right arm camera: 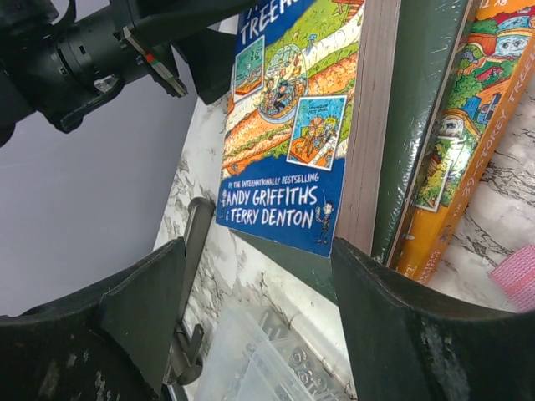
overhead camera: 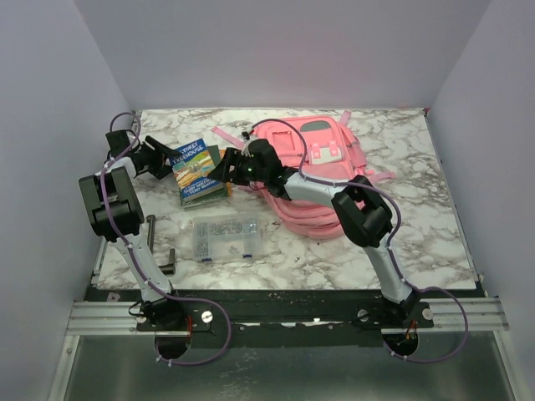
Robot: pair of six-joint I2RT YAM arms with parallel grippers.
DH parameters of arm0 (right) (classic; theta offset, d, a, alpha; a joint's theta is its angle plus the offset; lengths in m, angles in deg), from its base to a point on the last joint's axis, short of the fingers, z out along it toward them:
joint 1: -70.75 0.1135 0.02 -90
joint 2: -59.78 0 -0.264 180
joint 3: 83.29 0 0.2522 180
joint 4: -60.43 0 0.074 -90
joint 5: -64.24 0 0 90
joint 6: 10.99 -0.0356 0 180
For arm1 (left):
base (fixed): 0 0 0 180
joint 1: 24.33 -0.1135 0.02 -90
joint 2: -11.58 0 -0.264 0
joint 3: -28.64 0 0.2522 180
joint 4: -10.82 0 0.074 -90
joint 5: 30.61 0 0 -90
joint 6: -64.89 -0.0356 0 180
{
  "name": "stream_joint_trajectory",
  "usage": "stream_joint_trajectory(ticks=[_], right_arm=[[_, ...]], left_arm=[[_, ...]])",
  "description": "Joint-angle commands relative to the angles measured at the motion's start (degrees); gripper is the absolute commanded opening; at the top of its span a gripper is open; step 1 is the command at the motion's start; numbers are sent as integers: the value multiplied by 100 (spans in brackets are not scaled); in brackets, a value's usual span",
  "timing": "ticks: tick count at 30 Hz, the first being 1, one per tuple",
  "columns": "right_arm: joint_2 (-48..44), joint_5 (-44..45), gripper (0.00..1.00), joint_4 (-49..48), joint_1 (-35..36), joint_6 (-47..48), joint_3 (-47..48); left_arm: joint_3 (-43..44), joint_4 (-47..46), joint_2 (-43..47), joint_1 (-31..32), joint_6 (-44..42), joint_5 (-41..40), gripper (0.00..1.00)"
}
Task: Pack the student bag
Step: Pick up the book from the center of the board.
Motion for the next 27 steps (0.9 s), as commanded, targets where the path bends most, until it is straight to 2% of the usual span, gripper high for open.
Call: stream_joint_trajectory(ticks=[1,5,6,8,9,12,15,22,27], right_arm=[[-150,112,73,-142,45,-64,-111],[-483,219,73,-176,45,-23,-443],[-567,286,73,-175,40,28,-532],[-726,450,73,-166,45,101,-650],[-775,486,73,-170,46,110,-708],[-890,399,73,-133,45,113,-825],[-1133,492,73,-140,45,142,-1157],[-1880,485,78,467,-90,504,-1678],[-2603,-74,93,1100,-443,873,-1827]], left_arm=[[-3,-237,-77,17,92,326,65],[55,-248,-233,126,208,470,66],[68,-248,-284,137,234,542,63],[25,-267,-263,99,305,588,38],[-27,-288,-142,65,301,514,28],[-110,-306,232,28,159,332,14],[-120,-333,373,32,294,488,0],[-275,-409,1333,32,521,688,0],[-626,-746,2171,107,848,906,0]])
